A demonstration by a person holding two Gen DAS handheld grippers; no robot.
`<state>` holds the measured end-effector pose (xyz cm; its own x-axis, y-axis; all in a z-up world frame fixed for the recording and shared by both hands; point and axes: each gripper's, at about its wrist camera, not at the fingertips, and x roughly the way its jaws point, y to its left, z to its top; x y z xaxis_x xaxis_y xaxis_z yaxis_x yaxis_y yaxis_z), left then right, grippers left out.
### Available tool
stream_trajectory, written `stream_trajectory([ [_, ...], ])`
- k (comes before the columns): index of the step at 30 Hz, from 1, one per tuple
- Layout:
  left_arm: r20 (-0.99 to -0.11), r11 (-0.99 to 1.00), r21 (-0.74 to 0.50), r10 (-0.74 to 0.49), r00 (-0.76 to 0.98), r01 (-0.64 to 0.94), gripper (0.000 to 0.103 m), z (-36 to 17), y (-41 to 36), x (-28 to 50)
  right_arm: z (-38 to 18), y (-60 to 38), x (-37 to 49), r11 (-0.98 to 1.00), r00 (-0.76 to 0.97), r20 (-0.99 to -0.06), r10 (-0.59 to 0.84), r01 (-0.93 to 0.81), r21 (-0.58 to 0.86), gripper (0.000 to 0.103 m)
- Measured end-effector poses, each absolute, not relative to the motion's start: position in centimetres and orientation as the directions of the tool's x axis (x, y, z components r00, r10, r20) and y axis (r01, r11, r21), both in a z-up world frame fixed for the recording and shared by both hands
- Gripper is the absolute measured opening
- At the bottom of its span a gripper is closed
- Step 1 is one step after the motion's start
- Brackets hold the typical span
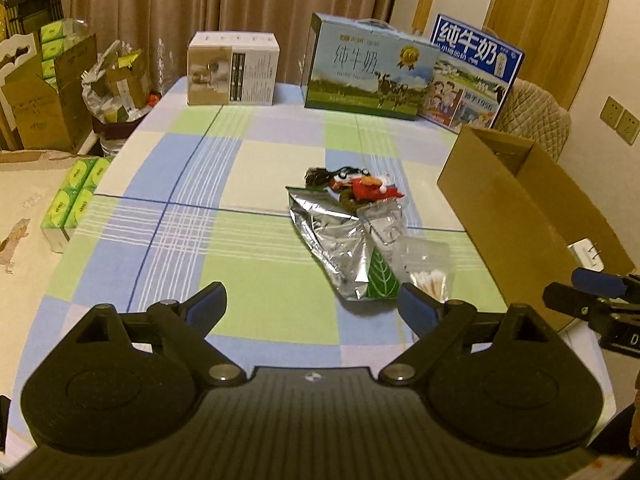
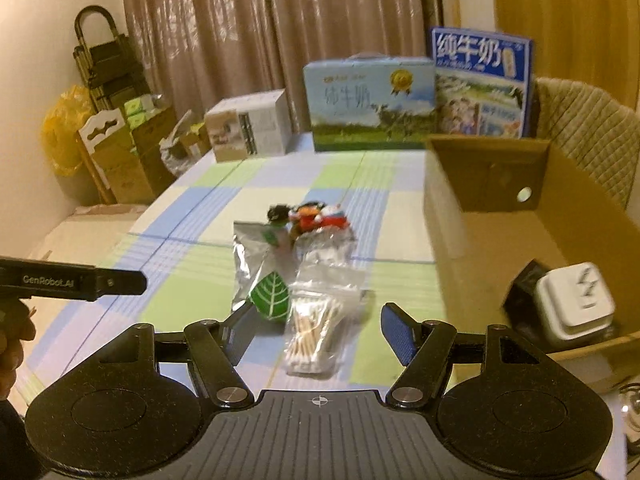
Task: Organize objects
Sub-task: 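Move both tools back toward the bags on the table, then grasp clear bag of cotton swabs with right tool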
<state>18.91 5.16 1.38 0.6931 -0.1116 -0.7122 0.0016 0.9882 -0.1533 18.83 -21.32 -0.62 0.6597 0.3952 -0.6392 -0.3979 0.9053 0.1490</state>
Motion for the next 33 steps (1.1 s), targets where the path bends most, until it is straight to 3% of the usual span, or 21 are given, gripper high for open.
stream_trajectory([
  [11, -0.749, 0.993, -0.108, -0.111, 0.653, 0.046, 0.093, -2.8, 5.0, 23.3, -6.1, -19.5, 23.7, 0.897, 0.558, -0.721, 0.411, -0.387, 0.212, 0.066],
  [22, -0.778, 0.986, -0.168, -0.144, 0.611, 0.019, 0.093, -6.0, 6.4, 25.6, -9.3, -17.9, 26.8, 0.903, 0.494, -0.779, 0.386, -0.376, 0.21, 0.066],
  [24, -0.78, 0.984, -0.175, -0.15, 0.608, 0.018, 0.093, -6.2, 6.6, 26.0, -9.4, -17.7, 27.0, 0.904, 0.488, -0.784, 0.383, -0.374, 0.209, 0.056],
  [25, -0.781, 0.984, -0.178, -0.152, 0.606, 0.017, 0.093, -6.3, 6.7, 26.1, -9.4, -17.7, 27.0, 0.904, 0.486, -0.787, 0.38, -0.376, 0.204, 0.029],
  [28, -0.786, 0.982, -0.19, -0.159, 0.597, 0.012, 0.093, -6.7, 6.8, 26.5, -9.0, -18.0, 26.9, 0.911, 0.503, -0.783, 0.366, -0.365, 0.192, 0.022],
  [33, -0.792, 0.98, -0.198, -0.169, 0.587, 0.016, 0.093, -7.1, 6.8, 26.7, -8.0, -19.0, 26.2, 0.921, 0.543, -0.763, 0.351, -0.347, 0.177, 0.021],
])
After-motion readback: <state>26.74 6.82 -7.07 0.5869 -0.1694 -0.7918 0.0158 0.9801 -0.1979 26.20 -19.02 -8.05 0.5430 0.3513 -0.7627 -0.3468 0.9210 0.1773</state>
